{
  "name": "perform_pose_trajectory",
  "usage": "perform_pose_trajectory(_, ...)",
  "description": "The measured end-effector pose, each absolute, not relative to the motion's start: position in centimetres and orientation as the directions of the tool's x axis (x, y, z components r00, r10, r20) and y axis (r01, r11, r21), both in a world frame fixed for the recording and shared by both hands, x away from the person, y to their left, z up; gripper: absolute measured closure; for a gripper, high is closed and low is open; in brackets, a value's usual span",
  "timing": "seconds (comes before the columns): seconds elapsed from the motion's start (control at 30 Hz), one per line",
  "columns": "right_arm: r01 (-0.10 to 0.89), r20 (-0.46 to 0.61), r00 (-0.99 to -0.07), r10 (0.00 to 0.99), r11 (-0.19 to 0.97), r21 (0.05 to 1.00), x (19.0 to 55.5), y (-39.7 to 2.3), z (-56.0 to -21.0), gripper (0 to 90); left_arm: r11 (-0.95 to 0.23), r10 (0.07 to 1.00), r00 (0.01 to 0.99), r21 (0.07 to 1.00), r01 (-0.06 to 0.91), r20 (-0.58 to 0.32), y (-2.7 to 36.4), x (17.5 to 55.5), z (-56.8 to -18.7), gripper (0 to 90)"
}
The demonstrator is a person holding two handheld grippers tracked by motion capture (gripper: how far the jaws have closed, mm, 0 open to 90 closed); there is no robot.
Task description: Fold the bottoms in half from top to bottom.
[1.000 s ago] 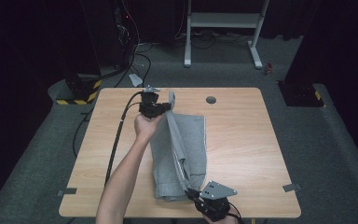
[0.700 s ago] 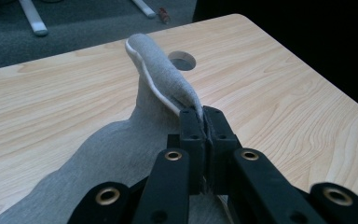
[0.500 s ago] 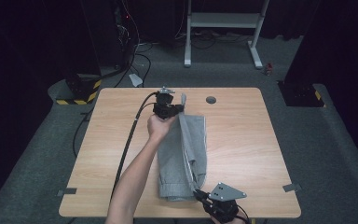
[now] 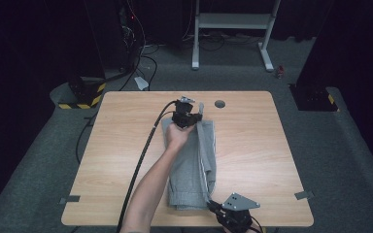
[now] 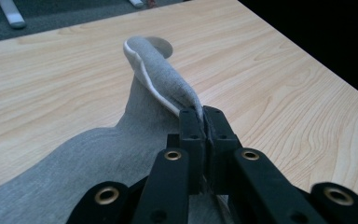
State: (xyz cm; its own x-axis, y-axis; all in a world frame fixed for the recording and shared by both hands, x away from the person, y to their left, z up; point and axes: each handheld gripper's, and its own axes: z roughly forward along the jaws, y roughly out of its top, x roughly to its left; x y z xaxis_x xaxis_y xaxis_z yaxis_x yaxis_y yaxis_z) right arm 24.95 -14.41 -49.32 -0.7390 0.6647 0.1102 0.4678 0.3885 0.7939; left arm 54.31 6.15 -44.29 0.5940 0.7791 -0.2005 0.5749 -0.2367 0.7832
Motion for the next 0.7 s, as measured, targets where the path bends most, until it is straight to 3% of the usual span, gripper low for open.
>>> perform_pose_trajectory(0.7, 0.493, 0.098, -0.742, 0.663, 0.44, 0.751, 25.3, -14.8, -50.1, 85.4, -0.292, 0.793, 0.588, 0.747, 0.597, -0.16, 4.4, 54.7, -47.8, 84.8)
